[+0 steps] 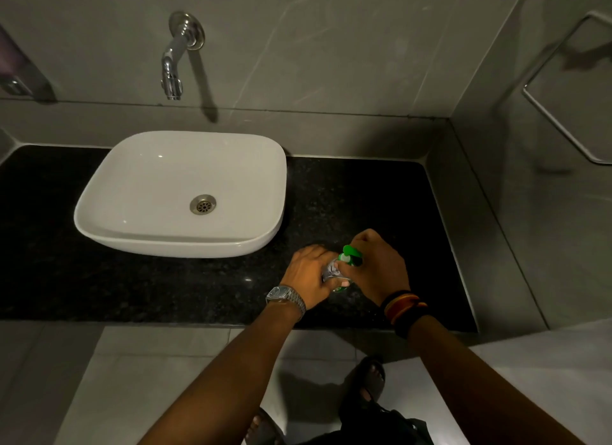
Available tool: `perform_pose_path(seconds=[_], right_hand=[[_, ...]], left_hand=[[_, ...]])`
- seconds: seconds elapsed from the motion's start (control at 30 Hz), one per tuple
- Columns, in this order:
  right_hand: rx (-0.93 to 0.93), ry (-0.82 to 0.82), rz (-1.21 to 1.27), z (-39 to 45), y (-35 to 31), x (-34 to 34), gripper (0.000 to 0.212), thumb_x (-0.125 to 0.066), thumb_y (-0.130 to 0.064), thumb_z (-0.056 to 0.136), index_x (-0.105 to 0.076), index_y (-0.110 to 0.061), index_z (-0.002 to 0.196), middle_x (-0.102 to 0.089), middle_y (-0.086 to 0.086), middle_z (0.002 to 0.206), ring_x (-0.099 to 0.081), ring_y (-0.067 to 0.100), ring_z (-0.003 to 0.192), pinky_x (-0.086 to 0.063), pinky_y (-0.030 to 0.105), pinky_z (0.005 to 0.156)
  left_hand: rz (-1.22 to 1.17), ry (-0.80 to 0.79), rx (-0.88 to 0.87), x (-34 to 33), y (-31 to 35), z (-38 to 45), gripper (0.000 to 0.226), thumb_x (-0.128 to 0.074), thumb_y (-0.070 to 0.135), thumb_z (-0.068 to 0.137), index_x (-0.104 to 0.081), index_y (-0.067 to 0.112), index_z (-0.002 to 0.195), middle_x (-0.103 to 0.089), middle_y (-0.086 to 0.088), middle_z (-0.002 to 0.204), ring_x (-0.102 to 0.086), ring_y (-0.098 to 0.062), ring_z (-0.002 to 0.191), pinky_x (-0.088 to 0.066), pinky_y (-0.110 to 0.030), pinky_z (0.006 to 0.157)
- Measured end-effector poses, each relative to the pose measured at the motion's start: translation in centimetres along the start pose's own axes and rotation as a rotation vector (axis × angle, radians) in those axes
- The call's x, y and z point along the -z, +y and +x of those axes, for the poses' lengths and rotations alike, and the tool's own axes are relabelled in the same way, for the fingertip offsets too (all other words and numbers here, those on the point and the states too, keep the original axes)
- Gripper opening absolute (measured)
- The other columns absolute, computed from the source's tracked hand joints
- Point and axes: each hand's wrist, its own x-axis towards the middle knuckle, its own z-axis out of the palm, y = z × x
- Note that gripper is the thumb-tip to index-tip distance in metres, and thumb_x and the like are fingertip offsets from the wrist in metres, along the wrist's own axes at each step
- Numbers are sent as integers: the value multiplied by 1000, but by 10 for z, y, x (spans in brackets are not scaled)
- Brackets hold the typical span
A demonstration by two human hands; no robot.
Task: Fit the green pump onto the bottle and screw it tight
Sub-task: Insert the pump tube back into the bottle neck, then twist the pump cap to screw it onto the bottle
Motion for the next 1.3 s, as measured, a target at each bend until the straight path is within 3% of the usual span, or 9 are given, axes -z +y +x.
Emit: perform_pose_path(seconds=[0.2, 0.3, 0.4, 0.5, 0.57, 0.73, 0.87, 1.03, 1.3], right_hand=[[-122, 11, -7, -1, -1, 0, 43, -77, -62, 69, -57, -24, 79, -52, -7, 91, -55, 10, 69, -50, 30, 63], [-48, -31, 122, -7, 4, -2, 56, -80, -60, 67, -65, -22, 106, -50, -4, 121, -59, 11, 97, -55, 29, 79], [30, -109, 285, -10, 15, -1, 49, -82, -33, 76, -67, -23, 121, -40, -4, 144, -55, 14, 118, -52, 32, 98], [13, -30, 197, -7, 13, -4, 29, -84, -33, 73, -67, -19, 92, -51, -6, 121, -58, 10, 88, -54, 27, 76], [-60, 8, 157, -4, 7, -7, 38, -86, -41, 68, -56, -21, 81, -49, -6, 106, -56, 11, 80, -47, 23, 66], [39, -58, 263, -12, 21, -13, 39, -78, -35, 77, -68, -28, 115, -40, -11, 143, -53, 10, 116, -54, 32, 94], [-19, 25, 197, -8, 17, -12, 35, -80, -48, 69, -61, -24, 85, -50, -7, 119, -59, 14, 97, -56, 32, 77], [33, -50, 271, -11, 19, -12, 33, -76, -39, 79, -69, -30, 110, -39, -9, 145, -51, 11, 121, -51, 31, 96], [-15, 60, 221, -3, 9, -11, 35, -84, -43, 71, -66, -16, 86, -58, -4, 118, -58, 14, 106, -54, 30, 87]], left_hand=[[-5, 18, 6, -1, 1, -2, 48, -76, 46, 79, -67, 23, 120, -68, -2, 115, -59, -24, 115, -43, -43, 104], [-3, 26, -2, -1, 3, -3, 42, -71, 37, 78, -69, 21, 116, -69, -4, 110, -61, -27, 110, -46, -43, 99], [1, 21, 0, -1, 2, -2, 50, -70, 46, 79, -67, 20, 122, -69, -6, 117, -60, -28, 117, -44, -44, 104], [-9, 10, 3, -1, 1, -3, 54, -73, 51, 80, -66, 20, 124, -69, -7, 122, -57, -28, 124, -41, -45, 109], [-21, 19, 6, -1, 2, -3, 52, -69, 51, 78, -68, 18, 119, -70, -8, 118, -59, -30, 119, -43, -45, 106], [12, 16, 8, -4, 1, -3, 50, -73, 47, 80, -66, 20, 122, -68, -7, 123, -56, -28, 124, -40, -43, 107], [3, 3, 8, -3, 3, -1, 51, -75, 46, 79, -67, 17, 121, -68, -7, 122, -58, -28, 121, -43, -46, 106], [6, 1, -7, -2, 3, 1, 52, -75, 46, 79, -66, 21, 123, -68, -4, 123, -59, -26, 120, -45, -46, 104], [-11, 40, 26, -5, 1, -1, 50, -73, 52, 77, -69, 21, 117, -70, -6, 118, -56, -29, 123, -39, -42, 103]])
